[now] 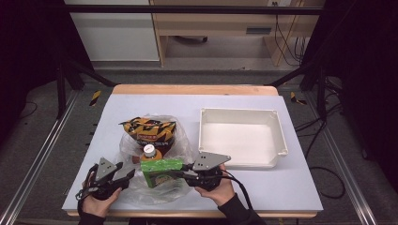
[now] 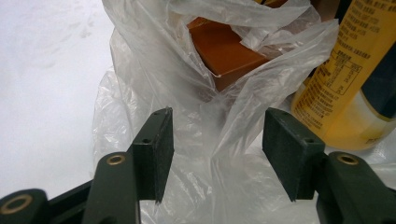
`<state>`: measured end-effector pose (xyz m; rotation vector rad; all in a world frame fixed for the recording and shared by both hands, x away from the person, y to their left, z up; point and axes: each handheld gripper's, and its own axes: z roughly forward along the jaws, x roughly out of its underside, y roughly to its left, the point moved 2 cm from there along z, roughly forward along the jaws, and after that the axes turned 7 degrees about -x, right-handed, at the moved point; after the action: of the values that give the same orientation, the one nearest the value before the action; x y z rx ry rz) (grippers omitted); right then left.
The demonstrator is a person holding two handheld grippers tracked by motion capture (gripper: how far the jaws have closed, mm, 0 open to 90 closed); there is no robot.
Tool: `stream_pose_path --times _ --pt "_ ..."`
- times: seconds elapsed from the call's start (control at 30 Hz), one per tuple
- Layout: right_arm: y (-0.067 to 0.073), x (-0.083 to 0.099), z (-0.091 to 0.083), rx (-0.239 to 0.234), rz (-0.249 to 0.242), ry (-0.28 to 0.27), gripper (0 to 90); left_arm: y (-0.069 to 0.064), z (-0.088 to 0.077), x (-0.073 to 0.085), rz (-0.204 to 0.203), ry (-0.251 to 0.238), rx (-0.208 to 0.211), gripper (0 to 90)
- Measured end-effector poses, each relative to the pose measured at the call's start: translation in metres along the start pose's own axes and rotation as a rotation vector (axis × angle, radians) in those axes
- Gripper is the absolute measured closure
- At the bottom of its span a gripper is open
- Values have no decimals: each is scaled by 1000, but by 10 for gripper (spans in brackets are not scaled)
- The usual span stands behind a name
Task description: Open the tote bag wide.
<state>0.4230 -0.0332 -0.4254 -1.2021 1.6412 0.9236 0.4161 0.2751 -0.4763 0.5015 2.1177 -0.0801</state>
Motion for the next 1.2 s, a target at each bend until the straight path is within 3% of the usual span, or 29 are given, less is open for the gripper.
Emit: stream_pose_path --times 0.2,0.37,0.83,1.2 --pt "4 -1 -6 -32 -33 -10 805 0 0 0 1 0 1 429" --pt "5 -4 -16 -35 -51 -54 806 -1 0 0 1 0 1 428" --pt "-1 -32 -45 21 -49 -227 806 -1 1 0 7 -1 0 427" --pt "-4 -39 -53 66 -40 -271 808 -3 1 0 20 -1 7 424"
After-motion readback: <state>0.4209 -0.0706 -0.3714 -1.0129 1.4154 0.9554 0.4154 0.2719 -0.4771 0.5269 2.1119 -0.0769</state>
